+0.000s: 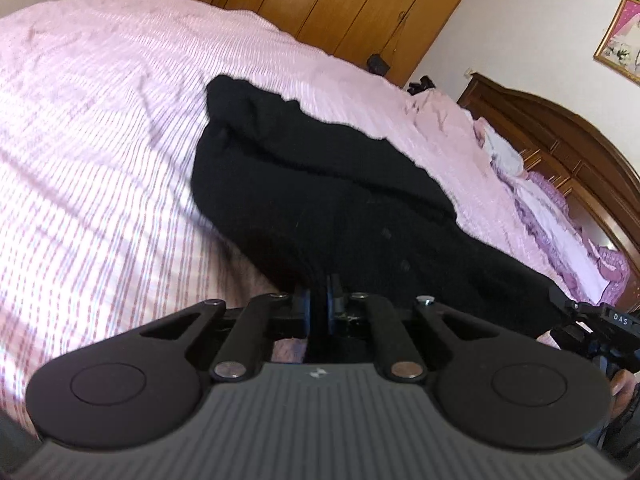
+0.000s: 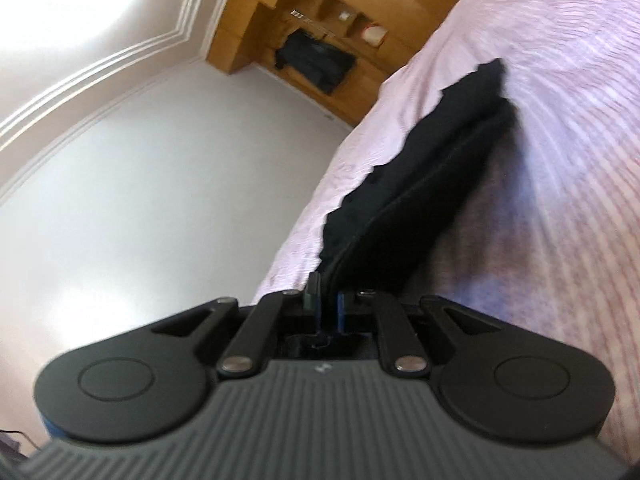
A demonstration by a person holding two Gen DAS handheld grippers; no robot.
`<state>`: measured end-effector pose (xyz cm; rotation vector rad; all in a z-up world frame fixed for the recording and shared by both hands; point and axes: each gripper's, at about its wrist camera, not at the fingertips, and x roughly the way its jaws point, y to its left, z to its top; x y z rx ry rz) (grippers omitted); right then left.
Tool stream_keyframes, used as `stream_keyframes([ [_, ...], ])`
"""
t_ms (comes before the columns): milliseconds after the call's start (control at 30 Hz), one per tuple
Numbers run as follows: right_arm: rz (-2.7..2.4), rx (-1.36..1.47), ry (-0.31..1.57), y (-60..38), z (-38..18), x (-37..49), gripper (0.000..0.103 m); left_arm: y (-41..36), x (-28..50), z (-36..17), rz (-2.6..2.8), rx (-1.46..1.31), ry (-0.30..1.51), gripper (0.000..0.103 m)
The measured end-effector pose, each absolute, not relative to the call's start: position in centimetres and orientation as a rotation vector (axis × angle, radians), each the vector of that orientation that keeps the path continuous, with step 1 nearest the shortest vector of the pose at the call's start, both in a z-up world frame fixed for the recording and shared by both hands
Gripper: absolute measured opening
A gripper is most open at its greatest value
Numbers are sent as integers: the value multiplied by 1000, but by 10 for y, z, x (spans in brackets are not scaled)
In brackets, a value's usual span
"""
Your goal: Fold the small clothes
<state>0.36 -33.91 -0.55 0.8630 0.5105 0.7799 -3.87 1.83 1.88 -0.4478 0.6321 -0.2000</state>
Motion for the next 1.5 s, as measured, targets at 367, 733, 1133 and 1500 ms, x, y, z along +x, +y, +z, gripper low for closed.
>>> stream_keyframes([
  [367,766,801,466,-340,21,30,10,17,-16,58,-202,-414,576,8],
  [733,751,770,414,-331,36,67,10,23,31,81,-214,-366,534,8],
  [1133,790,833,269,-329,47,149,10,41,104,94,-199,-402,443,8],
  [1500,771,817,253,-330,43,214,10,46,190,97,-197,-403,410,8],
])
